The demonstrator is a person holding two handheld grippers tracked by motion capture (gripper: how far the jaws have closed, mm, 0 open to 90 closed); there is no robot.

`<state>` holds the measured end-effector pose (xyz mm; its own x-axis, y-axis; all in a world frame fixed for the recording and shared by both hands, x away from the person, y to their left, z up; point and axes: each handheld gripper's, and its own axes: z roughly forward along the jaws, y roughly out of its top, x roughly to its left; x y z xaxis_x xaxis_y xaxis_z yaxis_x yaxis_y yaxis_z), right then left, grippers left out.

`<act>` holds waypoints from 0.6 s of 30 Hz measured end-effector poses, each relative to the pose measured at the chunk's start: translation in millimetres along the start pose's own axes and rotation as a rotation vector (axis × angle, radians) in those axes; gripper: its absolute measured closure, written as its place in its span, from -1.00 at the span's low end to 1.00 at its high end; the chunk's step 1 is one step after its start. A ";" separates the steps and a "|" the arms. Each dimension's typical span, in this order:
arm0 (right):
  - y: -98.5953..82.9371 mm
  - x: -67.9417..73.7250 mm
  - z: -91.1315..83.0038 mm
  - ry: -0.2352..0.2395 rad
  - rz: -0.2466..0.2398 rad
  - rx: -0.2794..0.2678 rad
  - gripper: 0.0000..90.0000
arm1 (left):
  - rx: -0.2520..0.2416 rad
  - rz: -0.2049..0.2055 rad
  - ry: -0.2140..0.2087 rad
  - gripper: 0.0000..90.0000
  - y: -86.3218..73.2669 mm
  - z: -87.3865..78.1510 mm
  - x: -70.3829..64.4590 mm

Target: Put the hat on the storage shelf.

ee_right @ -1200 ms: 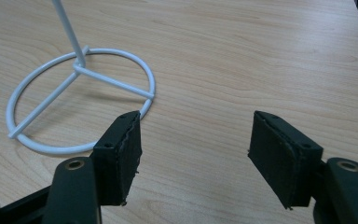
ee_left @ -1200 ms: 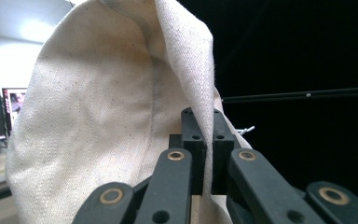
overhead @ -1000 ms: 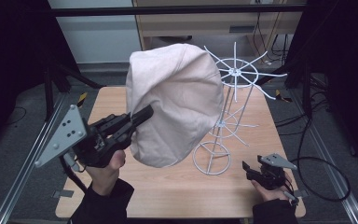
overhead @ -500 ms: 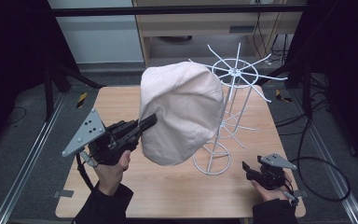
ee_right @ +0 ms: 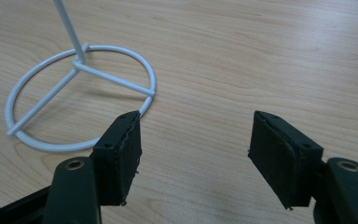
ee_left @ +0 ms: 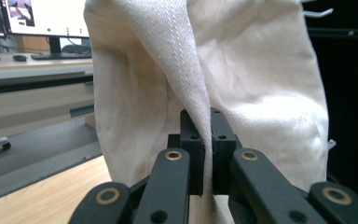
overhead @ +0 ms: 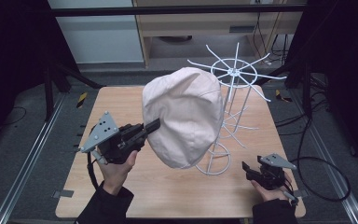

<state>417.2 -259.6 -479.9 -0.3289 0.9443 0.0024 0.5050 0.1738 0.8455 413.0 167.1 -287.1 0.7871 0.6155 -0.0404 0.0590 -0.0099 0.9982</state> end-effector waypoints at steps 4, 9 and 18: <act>-0.1 0.1 0.0 0.001 0.003 0.001 -0.24 | 0.032 0.000 0.001 0.92 -5.6 8.6 -0.8; -0.2 0.0 -0.1 0.001 0.006 0.000 -0.24 | 0.061 -0.002 0.000 0.88 -13.7 17.7 -1.4; -0.1 0.1 -0.4 0.001 0.009 -0.001 -0.24 | 0.096 0.006 0.013 0.55 -24.9 15.3 -2.8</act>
<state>416.8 -259.7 -479.8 -0.3254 0.9455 0.0101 0.5073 0.1655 0.8457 418.7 153.5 -312.6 0.7799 0.6250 -0.0335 0.1133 -0.0883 0.9896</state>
